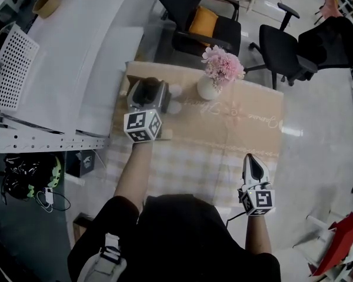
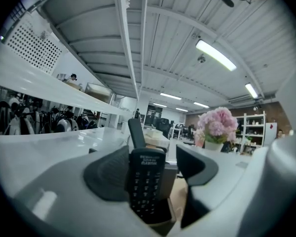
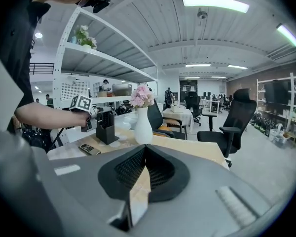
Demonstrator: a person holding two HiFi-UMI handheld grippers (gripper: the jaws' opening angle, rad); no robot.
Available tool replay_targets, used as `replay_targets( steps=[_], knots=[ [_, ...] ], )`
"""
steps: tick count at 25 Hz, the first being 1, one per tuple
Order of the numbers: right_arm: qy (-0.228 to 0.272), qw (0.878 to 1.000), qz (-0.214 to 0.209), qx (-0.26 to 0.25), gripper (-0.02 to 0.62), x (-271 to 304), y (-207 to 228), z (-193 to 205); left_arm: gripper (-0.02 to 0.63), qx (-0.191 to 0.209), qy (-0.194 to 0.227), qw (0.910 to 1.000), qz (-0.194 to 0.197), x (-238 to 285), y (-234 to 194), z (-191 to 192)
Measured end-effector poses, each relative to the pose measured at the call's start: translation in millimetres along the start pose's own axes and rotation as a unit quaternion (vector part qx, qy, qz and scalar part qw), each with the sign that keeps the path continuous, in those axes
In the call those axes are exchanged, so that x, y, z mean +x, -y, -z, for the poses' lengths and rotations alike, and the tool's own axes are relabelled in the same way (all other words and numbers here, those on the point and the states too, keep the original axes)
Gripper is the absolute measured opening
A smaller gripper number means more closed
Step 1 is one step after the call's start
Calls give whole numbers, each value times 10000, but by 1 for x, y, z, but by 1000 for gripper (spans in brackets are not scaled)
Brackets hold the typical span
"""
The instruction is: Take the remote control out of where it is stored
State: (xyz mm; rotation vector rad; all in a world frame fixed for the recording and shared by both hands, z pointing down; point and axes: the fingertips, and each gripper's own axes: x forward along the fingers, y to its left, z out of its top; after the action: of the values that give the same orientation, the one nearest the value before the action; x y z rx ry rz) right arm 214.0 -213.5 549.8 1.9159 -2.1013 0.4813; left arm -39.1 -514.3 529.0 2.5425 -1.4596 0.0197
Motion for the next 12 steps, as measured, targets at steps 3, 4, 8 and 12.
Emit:
replay_targets(
  steps=[3,4,8,12],
  knots=[
    [-62,9999,118,39,5,-6,5,7,290,-67,-57,9999,-114,5,-1,7],
    [-71,9998,156,38,5,-8,8,9,290,-81,-94,9998,-164,6,-2,10],
    [-92,9996,249,89,5,-14,13,14,290,-74,-147,9993,-322,8,-9,16],
    [-98,9993,347,131,5,-20,18,16,290,-115,-156,9989,-426,11,-12,20]
  ],
)
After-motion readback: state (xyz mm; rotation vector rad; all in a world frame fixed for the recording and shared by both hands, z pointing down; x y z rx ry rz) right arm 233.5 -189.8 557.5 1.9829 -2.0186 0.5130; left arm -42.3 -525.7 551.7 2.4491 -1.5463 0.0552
